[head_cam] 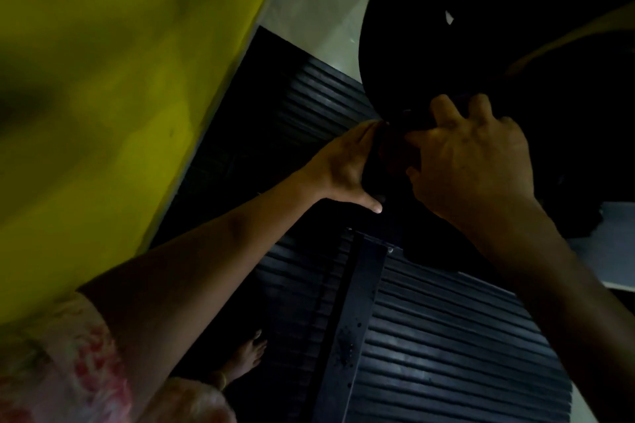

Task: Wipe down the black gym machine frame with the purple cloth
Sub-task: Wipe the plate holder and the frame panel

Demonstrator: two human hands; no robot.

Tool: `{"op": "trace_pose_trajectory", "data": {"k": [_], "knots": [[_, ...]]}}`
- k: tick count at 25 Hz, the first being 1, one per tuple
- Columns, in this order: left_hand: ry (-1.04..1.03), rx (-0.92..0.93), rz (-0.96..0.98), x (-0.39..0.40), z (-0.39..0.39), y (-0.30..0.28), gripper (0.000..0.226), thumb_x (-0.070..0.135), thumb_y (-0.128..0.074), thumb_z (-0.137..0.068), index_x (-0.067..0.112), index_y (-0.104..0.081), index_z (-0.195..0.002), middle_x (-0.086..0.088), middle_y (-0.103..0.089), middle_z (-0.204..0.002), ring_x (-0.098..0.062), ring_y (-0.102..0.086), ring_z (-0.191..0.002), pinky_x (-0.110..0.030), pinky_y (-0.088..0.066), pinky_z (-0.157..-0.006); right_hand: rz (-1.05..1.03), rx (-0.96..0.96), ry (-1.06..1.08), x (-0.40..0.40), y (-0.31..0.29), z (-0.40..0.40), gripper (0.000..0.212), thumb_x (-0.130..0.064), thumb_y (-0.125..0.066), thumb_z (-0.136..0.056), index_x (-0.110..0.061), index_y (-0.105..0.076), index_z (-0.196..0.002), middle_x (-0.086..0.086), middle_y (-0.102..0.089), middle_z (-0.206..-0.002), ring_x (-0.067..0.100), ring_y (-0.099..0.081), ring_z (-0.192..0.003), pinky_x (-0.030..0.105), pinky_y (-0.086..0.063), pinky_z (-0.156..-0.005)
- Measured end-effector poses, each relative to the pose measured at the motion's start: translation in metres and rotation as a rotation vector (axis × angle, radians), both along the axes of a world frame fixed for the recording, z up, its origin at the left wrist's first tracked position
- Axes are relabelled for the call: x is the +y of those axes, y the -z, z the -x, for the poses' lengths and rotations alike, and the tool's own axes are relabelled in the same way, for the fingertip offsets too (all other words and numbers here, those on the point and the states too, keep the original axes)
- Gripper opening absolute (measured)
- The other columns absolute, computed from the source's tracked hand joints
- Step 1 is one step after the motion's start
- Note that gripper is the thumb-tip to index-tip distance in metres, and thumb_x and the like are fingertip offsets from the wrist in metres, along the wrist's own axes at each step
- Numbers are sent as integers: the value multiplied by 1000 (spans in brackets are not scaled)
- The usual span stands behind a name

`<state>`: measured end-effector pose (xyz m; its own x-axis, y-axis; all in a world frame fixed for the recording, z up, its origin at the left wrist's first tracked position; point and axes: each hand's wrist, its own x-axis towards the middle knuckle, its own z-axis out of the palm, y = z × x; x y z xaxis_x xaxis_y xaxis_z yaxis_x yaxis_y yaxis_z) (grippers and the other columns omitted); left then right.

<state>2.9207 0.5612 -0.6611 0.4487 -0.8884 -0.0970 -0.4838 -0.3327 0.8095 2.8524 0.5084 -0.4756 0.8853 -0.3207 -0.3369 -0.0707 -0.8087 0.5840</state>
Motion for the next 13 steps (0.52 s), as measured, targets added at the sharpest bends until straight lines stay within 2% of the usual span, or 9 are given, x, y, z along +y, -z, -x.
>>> {"op": "trace_pose_trajectory", "data": {"k": [6, 9, 13], "knots": [[122, -83, 22, 6, -16, -2, 123, 49, -86, -59, 11, -13, -151, -6, -18, -155, -21, -22, -141, -20, -19, -107, -19, 46, -49, -3, 5, -5, 37, -45, -43, -94, -27, -57, -124, 3, -38, -130, 30, -38, -119, 32, -27, -73], [133, -60, 24, 3, -16, 8, 126, 52, -85, -57, 12, -11, -152, -4, -16, -155, -20, -20, -143, -26, -21, -112, -36, 89, -45, -2, 17, -11, 38, -47, -44, -94, -29, -56, -125, 2, -37, -132, 30, -36, -121, 32, -26, -74], [74, 81, -32, 10, -15, 40, 135, 50, -88, -53, 14, -5, -152, -4, -10, -156, -21, -18, -144, -37, -24, -117, -48, 74, -49, -2, 26, -13, 35, -44, -44, -95, -31, -56, -125, 0, -37, -133, 29, -36, -122, 32, -27, -73]]}}
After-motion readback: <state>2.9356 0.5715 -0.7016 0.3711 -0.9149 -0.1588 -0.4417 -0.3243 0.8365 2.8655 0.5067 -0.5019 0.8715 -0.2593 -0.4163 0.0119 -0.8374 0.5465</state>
